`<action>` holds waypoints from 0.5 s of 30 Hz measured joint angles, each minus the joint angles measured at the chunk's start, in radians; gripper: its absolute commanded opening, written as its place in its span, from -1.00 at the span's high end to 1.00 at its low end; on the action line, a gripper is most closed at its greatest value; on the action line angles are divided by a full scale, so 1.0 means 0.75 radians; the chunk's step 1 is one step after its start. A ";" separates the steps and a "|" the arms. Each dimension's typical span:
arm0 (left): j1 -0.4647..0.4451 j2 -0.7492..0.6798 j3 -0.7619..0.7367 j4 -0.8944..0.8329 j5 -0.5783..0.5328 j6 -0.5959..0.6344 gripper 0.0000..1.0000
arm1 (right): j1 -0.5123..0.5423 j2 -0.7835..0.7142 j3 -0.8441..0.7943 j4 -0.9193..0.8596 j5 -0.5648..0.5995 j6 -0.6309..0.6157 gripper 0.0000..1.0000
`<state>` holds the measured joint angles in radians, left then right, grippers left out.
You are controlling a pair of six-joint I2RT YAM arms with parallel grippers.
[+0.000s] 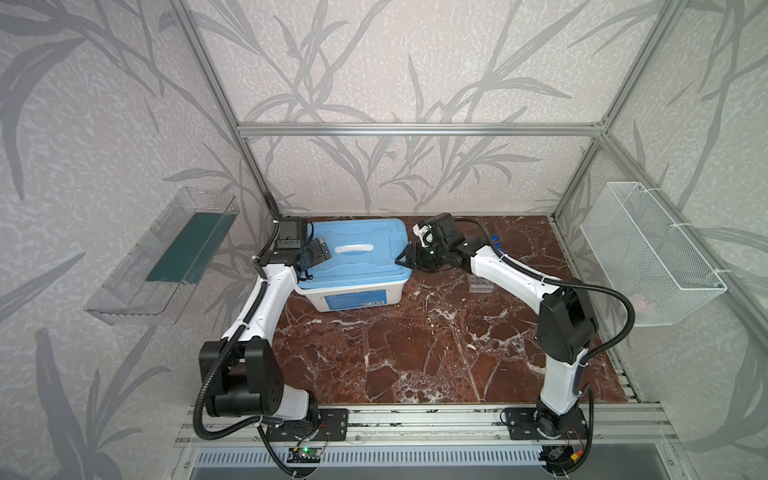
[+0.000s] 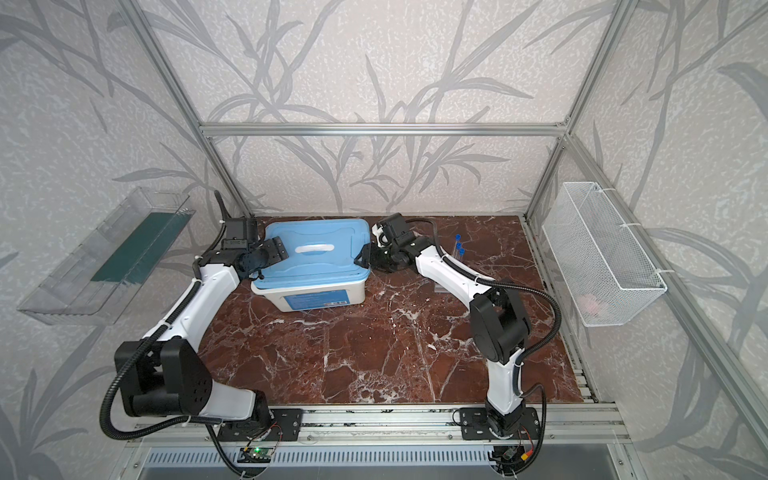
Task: Organize the chemistry lab equipment
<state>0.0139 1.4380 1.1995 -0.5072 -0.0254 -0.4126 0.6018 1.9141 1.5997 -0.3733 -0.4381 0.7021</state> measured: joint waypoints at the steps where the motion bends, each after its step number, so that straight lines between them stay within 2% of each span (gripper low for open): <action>1: -0.024 -0.010 -0.005 -0.007 0.007 -0.012 -0.74 | -0.020 -0.008 -0.006 -0.005 0.001 -0.007 -0.12; 4: -0.092 -0.018 -0.007 -0.020 0.017 -0.035 -0.58 | -0.078 -0.026 -0.010 -0.044 0.011 -0.047 -0.11; 8: -0.134 -0.019 0.001 -0.043 0.023 -0.041 -0.53 | -0.117 -0.046 -0.005 -0.115 0.017 -0.130 -0.11; 15: -0.142 -0.073 -0.039 -0.081 0.032 -0.044 -0.51 | -0.119 -0.047 0.023 -0.188 0.011 -0.219 -0.12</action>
<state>-0.0925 1.3830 1.1702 -0.5682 -0.0013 -0.4458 0.5125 1.8786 1.6169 -0.5144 -0.4297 0.5377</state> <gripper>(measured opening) 0.763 0.555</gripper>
